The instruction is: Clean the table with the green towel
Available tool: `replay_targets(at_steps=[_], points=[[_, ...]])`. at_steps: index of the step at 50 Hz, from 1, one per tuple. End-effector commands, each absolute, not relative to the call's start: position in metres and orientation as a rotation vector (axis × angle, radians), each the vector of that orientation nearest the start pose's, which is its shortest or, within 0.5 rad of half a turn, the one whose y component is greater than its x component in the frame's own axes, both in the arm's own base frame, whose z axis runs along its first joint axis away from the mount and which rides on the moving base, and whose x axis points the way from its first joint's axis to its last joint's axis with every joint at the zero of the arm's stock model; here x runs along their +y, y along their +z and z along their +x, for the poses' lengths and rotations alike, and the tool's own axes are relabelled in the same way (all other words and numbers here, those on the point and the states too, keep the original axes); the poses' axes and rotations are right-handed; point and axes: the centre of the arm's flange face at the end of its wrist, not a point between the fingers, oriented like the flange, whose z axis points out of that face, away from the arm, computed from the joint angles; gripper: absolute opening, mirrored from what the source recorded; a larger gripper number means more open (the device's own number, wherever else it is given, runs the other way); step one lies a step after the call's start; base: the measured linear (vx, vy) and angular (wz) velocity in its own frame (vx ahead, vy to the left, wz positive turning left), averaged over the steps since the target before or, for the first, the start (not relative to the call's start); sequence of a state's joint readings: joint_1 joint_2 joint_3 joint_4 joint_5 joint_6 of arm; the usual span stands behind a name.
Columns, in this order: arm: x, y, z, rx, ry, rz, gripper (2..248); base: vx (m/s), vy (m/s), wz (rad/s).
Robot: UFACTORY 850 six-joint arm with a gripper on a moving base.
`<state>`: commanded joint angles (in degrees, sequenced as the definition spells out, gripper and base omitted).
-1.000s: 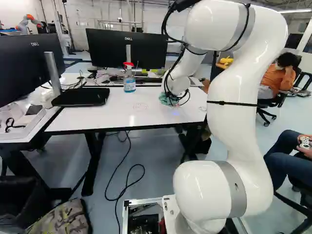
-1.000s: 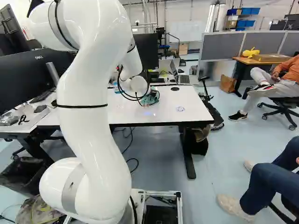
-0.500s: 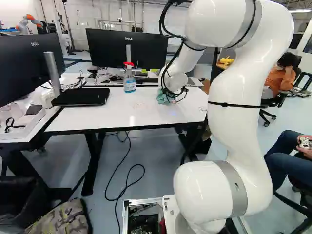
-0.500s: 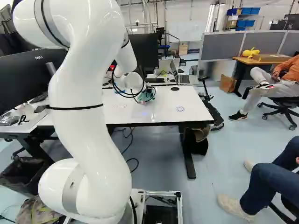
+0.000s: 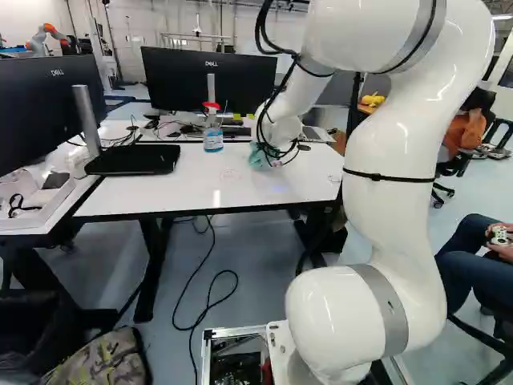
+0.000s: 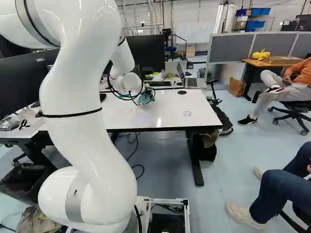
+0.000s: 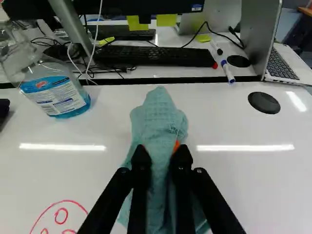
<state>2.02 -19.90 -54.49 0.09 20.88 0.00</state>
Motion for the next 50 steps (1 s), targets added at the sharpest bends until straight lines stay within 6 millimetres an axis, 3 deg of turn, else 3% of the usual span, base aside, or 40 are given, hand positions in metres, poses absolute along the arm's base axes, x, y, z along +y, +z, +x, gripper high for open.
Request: replay_targets(at_steps=[35, 50], points=[[0.076, 0.418, 0.548, -0.185, -1.457, -2.703, 57, 0.0, 0.0, 0.0], [0.101, 0.407, 0.54, -0.245, -1.456, -2.673, 57, 0.0, 0.0, 0.0]])
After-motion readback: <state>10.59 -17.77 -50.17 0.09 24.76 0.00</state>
